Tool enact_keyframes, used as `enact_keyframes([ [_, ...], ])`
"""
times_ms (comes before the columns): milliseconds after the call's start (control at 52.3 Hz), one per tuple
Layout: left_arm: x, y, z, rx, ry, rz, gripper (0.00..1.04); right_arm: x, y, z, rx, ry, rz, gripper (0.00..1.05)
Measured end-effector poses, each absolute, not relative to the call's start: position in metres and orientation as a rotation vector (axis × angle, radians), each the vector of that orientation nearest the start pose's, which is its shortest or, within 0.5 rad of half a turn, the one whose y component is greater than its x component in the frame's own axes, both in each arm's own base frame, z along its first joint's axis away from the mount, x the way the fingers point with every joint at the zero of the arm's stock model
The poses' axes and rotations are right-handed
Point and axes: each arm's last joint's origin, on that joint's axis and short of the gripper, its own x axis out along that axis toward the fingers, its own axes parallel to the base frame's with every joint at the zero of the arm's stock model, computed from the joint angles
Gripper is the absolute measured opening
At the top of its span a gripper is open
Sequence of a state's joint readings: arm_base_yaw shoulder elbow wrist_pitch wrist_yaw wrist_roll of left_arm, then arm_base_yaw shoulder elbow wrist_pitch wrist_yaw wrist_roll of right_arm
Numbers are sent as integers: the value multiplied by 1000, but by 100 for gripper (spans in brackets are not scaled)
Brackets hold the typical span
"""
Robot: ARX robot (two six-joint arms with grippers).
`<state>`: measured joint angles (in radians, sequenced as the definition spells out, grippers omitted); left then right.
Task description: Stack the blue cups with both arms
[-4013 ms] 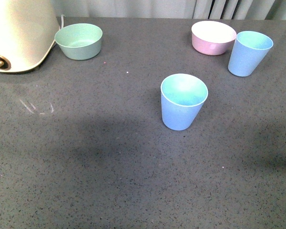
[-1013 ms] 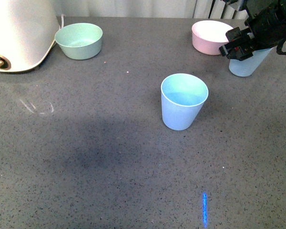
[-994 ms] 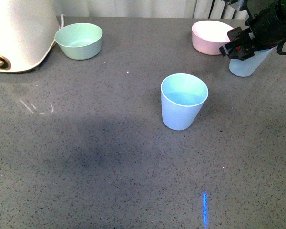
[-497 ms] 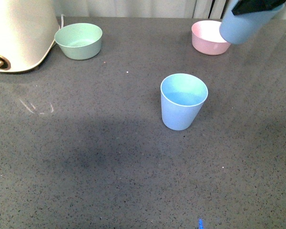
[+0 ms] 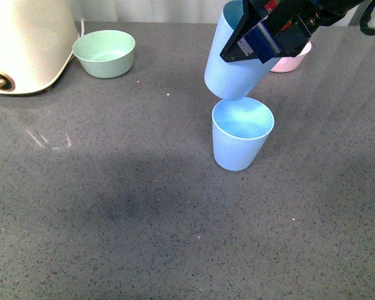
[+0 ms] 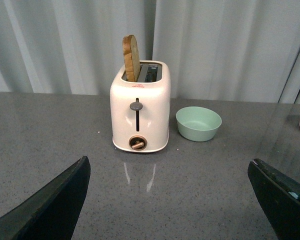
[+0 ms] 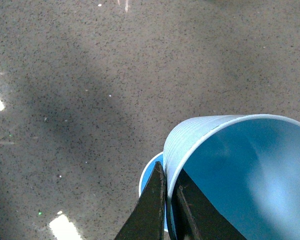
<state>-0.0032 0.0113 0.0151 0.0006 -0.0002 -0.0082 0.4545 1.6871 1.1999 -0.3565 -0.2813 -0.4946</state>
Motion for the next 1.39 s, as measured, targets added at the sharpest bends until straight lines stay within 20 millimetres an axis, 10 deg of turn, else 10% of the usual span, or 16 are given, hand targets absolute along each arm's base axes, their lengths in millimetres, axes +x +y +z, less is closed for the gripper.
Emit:
enact_keyframes([
  [707, 97, 0, 168, -8, -4, -3, 96, 308, 160, 214, -588, 740, 891, 2],
  [1146, 97, 0, 168, -8, -4, -3, 96, 310, 154, 221, -529, 683, 863, 60],
  [1318, 97, 0, 168, -8, -4, -3, 96, 289, 112, 251, -444, 535, 674, 96],
  [1395, 97, 0, 168, -8, -4, -3, 96, 274, 85, 257, -385, 473, 517, 95],
])
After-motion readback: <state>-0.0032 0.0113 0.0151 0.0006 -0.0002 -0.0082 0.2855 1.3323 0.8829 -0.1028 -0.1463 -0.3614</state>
